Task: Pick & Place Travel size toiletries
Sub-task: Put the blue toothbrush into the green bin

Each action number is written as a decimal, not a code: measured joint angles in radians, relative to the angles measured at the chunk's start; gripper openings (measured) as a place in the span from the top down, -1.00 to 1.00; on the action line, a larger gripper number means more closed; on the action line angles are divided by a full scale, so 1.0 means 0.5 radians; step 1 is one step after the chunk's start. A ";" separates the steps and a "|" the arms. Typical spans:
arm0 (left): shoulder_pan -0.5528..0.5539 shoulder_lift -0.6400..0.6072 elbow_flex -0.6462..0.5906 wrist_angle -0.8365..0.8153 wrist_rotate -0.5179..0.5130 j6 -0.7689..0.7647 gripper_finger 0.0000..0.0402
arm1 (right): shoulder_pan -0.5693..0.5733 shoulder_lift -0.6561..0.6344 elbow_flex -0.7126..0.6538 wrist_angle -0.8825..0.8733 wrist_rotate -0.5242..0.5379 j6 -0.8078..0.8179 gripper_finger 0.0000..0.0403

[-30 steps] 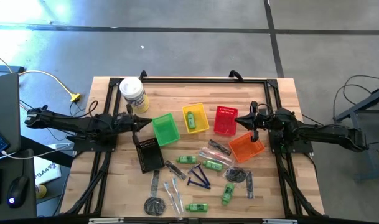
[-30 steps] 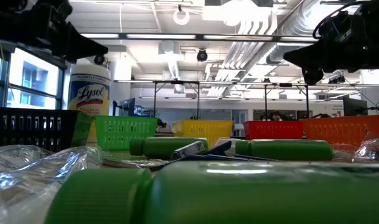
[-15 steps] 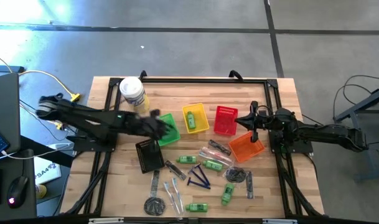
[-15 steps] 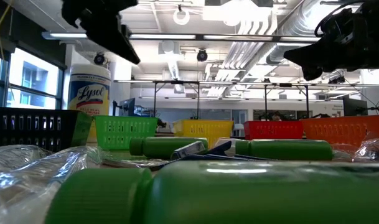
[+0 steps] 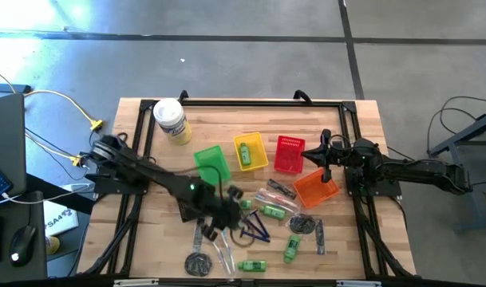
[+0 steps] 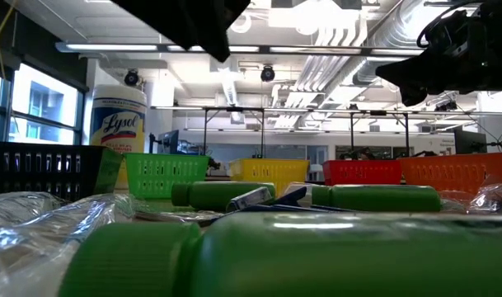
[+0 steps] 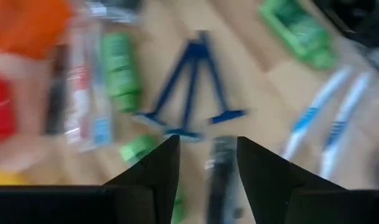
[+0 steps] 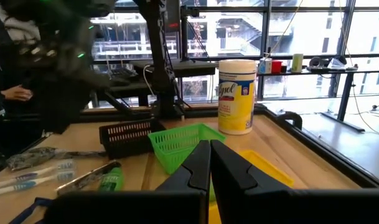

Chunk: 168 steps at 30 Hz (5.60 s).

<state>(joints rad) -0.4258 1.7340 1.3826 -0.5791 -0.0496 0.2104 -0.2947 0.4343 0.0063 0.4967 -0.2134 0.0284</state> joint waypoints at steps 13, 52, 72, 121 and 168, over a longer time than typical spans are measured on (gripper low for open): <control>-0.243 0.310 0.091 0.041 0.020 -0.023 0.24 | 0.000 0.000 0.000 0.016 -0.065 0.065 0.98; -0.275 0.592 0.089 0.064 0.012 0.406 0.24 | 0.000 0.001 0.000 -0.015 -0.043 0.110 0.98; -0.274 0.603 0.092 0.003 0.020 0.407 0.25 | 0.000 0.001 0.000 -0.013 -0.042 0.057 0.98; 0.075 -1.488 -0.834 0.330 -0.298 0.179 0.97 | -0.001 0.001 -0.001 0.091 -0.050 0.053 0.98; 0.708 -3.025 -2.400 1.059 -0.519 -0.214 0.97 | 0.000 0.033 -0.001 0.105 0.003 -0.066 0.98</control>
<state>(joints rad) -0.0719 0.2216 0.1828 -0.0495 -0.3093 0.1035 -0.2948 0.4507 0.0059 0.5491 -0.2122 -0.0044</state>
